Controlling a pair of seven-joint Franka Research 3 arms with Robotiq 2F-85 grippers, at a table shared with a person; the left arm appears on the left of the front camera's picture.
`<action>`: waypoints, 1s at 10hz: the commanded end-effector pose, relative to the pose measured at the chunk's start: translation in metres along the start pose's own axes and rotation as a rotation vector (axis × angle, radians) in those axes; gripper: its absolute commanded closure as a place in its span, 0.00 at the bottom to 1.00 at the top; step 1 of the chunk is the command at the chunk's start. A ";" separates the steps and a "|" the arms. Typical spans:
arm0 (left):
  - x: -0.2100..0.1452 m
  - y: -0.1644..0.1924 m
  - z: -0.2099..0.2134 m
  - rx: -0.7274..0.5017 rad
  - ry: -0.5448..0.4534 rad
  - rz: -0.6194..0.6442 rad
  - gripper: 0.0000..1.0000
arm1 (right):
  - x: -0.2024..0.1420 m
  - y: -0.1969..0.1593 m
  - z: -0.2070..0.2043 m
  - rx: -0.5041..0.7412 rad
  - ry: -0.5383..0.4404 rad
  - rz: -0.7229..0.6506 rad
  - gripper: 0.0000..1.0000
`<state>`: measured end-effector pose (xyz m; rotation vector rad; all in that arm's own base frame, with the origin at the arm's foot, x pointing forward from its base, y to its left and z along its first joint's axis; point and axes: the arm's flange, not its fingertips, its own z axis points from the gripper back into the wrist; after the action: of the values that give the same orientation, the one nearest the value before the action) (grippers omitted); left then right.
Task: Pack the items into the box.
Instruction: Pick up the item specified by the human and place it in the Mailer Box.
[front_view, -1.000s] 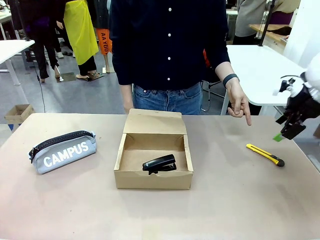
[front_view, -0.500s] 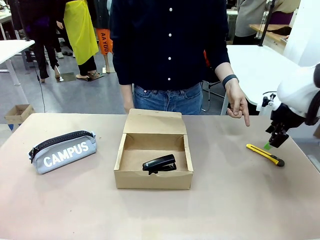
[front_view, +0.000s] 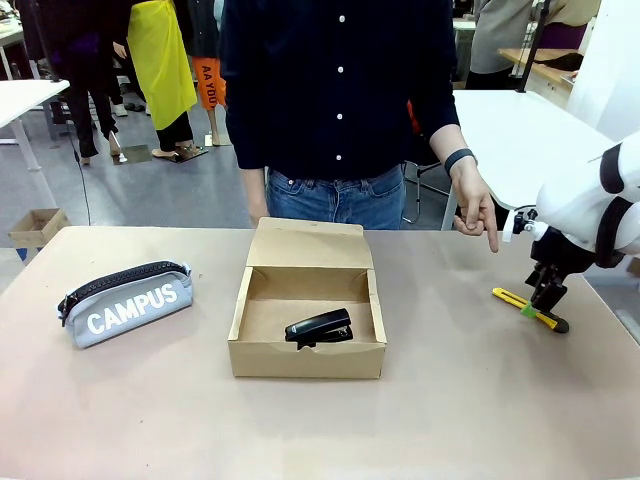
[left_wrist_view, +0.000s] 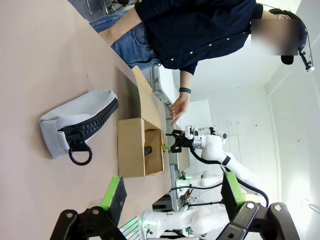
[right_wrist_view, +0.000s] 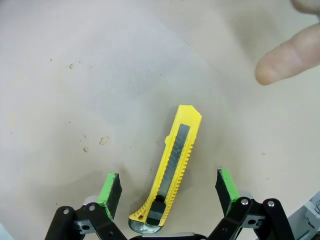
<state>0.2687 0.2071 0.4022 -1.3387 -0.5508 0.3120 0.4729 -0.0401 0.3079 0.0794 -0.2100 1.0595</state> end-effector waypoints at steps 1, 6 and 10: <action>-0.002 -0.001 -0.001 -0.026 -0.012 -0.022 0.00 | 0.008 -0.008 0.000 0.021 0.040 -0.029 0.00; -0.002 -0.001 -0.001 -0.026 -0.012 -0.022 0.00 | 0.008 -0.010 -0.005 0.036 0.068 -0.034 0.00; -0.002 -0.001 -0.001 -0.026 -0.012 -0.022 0.00 | 0.007 -0.010 -0.006 0.055 0.084 -0.046 1.00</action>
<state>0.2687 0.2071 0.4022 -1.3387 -0.5507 0.3120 0.4785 -0.0372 0.2996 0.0948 -0.1317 1.0326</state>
